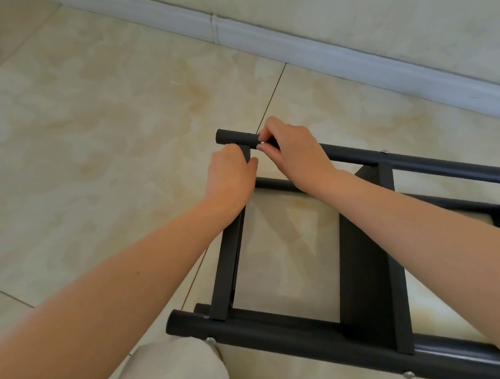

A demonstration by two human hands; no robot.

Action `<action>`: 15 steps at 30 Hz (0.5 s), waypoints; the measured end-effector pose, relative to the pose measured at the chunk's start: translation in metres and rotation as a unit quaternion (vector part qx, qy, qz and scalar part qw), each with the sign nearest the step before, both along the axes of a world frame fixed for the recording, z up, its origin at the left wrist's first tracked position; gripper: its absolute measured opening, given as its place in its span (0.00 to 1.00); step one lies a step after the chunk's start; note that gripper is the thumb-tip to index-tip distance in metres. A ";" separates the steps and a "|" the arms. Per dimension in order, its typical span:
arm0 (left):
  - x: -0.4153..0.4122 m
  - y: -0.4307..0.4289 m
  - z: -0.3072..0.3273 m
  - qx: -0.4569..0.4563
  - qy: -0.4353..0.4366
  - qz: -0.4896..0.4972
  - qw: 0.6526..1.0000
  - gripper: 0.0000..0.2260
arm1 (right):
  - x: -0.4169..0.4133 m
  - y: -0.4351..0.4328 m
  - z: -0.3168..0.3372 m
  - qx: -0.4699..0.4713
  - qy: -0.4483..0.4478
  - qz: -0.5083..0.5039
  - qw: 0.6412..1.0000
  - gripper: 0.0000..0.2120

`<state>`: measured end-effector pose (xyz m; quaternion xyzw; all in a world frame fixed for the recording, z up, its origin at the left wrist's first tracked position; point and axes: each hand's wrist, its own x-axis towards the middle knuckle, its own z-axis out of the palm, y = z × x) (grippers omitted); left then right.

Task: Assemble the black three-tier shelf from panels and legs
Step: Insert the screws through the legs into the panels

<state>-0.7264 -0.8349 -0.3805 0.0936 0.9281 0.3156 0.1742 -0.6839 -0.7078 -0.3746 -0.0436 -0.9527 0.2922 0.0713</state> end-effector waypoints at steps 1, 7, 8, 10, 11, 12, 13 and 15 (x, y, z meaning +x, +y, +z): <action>0.001 0.001 0.000 0.001 0.007 0.007 1.000 0.12 | 0.000 0.000 0.000 -0.006 0.003 -0.001 1.000 0.07; 0.001 0.010 0.002 -0.006 0.020 0.016 1.000 0.13 | -0.002 0.005 -0.003 -0.026 0.020 -0.005 0.999 0.07; 0.000 0.012 0.003 -0.004 0.023 0.015 1.000 0.12 | -0.003 0.007 -0.005 -0.024 0.023 -0.007 0.999 0.07; -0.002 0.020 0.005 0.000 0.029 0.009 1.000 0.10 | -0.006 0.014 -0.007 -0.023 0.030 -0.015 0.999 0.06; -0.004 0.025 0.006 0.002 0.031 0.003 1.000 0.09 | -0.008 0.018 -0.008 -0.025 0.035 -0.020 0.999 0.06; -0.006 0.030 0.006 0.002 0.032 -0.003 0.999 0.08 | -0.010 0.023 -0.008 -0.026 0.040 -0.026 0.999 0.06; -0.009 0.035 0.007 0.002 0.032 -0.008 0.999 0.07 | -0.012 0.027 -0.009 -0.025 0.045 -0.031 0.998 0.06; -0.017 0.044 0.007 -0.006 0.035 -0.016 0.999 0.08 | -0.018 0.035 -0.008 -0.021 0.054 -0.033 0.998 0.05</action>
